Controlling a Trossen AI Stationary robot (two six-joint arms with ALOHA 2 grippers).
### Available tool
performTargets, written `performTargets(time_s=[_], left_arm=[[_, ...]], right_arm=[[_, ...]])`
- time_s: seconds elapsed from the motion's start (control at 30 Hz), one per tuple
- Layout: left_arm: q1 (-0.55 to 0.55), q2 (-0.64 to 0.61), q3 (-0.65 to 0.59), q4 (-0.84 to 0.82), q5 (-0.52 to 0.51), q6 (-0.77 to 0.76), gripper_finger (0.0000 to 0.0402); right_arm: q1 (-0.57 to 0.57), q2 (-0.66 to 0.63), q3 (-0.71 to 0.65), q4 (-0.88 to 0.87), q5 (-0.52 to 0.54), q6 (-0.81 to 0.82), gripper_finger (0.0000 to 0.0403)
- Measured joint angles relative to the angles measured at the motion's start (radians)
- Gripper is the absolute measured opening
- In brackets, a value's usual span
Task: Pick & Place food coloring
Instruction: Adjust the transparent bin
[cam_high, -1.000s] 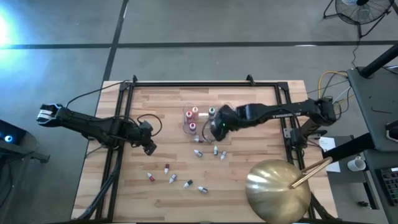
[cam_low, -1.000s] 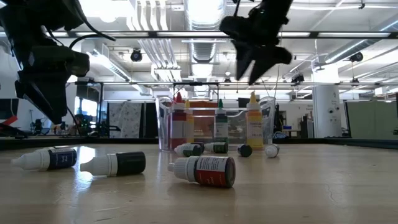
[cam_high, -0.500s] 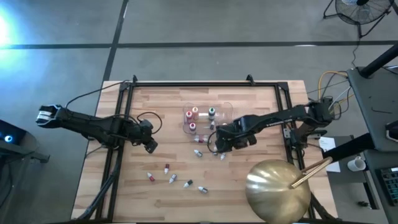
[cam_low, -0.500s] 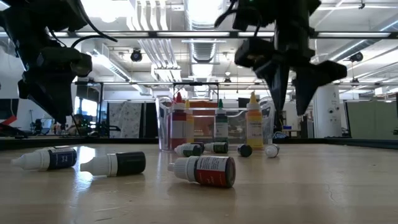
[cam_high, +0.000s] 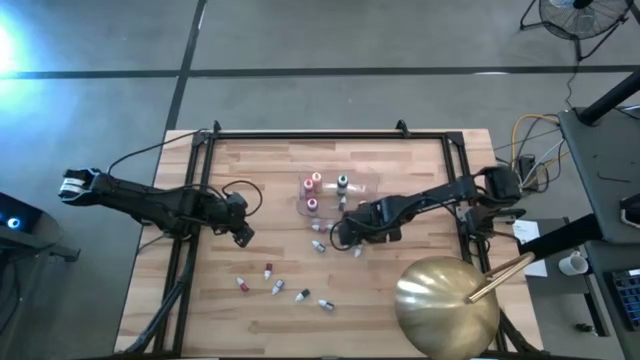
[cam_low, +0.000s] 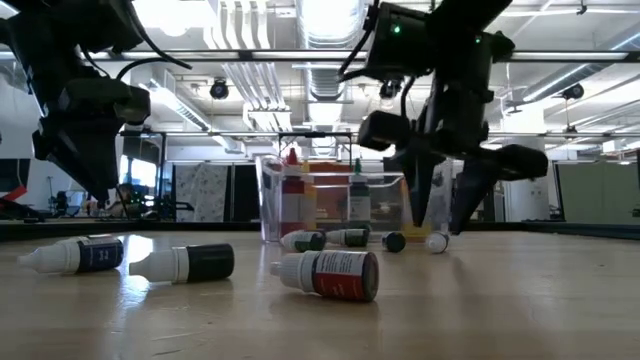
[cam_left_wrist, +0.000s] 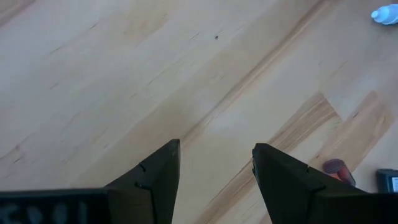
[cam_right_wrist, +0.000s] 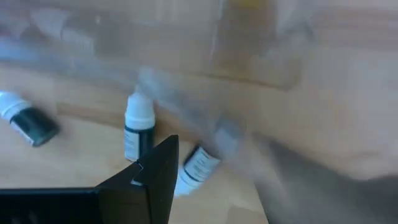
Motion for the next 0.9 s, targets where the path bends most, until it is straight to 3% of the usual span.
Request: performTargets(time_s=[0.47,0.77,0.9], left_arm=[[0.001,0.000,-0.001,-0.009,0.001,0.023,0.0174],[0.002,0.000,-0.001,-0.019,0.009,0.029,0.0174],[0.006,0.000,-0.001,-0.018,0.009,0.047,0.0174]], right_arm=[[0.015,0.021,0.082,-0.024,0.074,-0.008,0.0180],[0.039,0.006,0.210,-0.332,0.215,0.012,0.0180],[0.036,0.005,0.216,-0.364,0.262,0.013,0.0180]])
